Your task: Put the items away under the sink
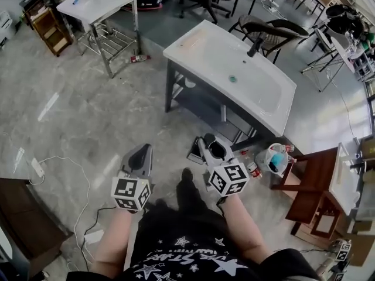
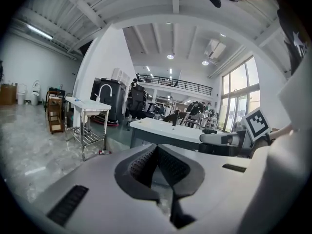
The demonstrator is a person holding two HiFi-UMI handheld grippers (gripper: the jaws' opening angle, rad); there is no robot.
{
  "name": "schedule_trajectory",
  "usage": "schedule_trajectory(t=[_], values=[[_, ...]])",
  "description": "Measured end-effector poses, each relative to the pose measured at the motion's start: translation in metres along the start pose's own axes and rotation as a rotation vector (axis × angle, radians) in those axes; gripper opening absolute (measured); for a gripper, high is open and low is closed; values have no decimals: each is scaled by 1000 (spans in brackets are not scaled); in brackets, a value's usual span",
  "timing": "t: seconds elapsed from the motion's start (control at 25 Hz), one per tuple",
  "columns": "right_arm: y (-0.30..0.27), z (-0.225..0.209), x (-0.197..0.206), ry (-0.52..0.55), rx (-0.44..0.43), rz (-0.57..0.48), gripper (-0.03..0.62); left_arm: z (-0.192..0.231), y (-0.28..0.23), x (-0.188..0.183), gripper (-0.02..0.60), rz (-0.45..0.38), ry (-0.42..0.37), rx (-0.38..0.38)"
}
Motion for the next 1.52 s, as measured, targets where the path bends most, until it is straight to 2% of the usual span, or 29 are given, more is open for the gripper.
schedule_trajectory(t=[0.28, 0.48, 0.8, 0.96, 1.16, 1.28, 1.52], values=[[9, 17, 27, -23, 56, 1, 97, 21, 39, 29, 9, 11, 28, -33], [-12, -3, 41, -7, 75, 6, 97, 39, 26, 46, 9, 2, 39, -49], [-100, -59, 68, -3, 104, -24, 97, 73, -54, 79, 9, -40, 5, -64], [-143, -89, 82, 12, 125, -35, 97, 83, -97, 96, 9, -48, -1, -47], [-193, -136, 102, 44, 162, -44, 97, 103, -156, 118, 9, -52, -62, -47], [-219, -168, 120, 47, 187, -51, 95, 120, -191, 139, 9, -53, -34, -70], [-269, -223, 144, 56, 239, -75, 97, 129, -254, 169, 9, -48, -19, -65]])
Point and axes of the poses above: the fingertips, and each gripper's own axes: y backward along the fingers, z to its left, x out of its underside, the point moved 6 cm from there along y, backward along the fingers, and after that the axes turned 6 degrees about -y, right-handed, at the moved point
